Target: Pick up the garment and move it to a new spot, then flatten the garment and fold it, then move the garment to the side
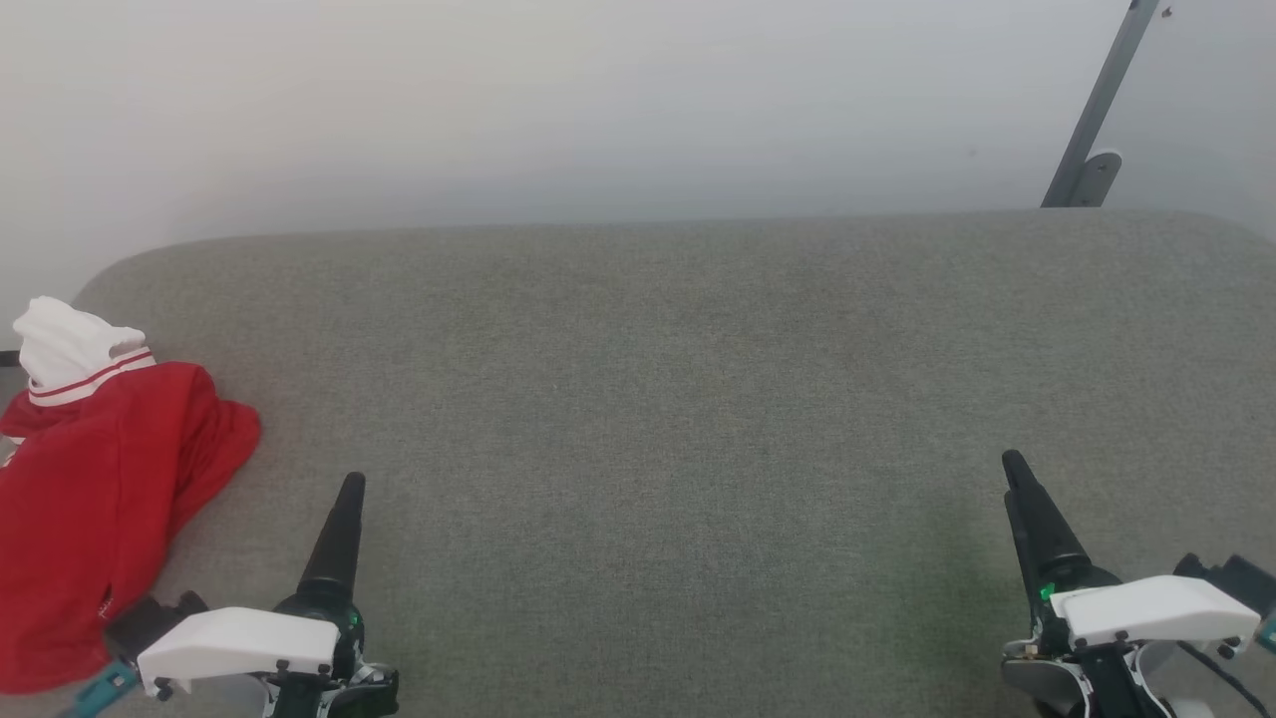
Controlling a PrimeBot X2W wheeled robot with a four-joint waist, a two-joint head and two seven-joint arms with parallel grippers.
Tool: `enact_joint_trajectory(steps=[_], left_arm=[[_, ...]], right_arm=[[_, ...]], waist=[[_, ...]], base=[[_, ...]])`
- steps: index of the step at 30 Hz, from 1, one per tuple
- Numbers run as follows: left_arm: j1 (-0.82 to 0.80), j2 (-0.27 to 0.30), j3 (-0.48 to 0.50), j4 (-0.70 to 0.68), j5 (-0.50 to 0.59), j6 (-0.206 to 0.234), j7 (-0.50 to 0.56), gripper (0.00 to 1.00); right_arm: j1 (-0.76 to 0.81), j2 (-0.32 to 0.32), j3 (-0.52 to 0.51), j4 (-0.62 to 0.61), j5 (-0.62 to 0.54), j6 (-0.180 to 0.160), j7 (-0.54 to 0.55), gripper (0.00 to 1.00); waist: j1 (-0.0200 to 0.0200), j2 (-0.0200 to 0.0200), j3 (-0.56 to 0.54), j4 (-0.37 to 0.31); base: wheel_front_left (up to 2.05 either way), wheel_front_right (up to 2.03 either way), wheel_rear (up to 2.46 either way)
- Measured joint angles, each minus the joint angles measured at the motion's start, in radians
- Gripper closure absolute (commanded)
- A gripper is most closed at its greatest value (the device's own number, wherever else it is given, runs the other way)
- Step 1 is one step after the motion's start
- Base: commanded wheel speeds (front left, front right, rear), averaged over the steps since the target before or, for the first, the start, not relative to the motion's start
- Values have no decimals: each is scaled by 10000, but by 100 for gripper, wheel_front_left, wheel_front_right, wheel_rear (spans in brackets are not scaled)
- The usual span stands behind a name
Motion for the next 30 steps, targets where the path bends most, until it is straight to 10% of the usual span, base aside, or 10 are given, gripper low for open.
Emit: enact_joint_trajectory(steps=[30], left_arm=[[0, 943, -171, -228, 5651, 685, -1051, 0]], right_arm=[[-431, -420, -33, -63, -5292, 0, -247, 0]], waist=[[0, 0, -127, -59]], base=[[0, 0, 0]])
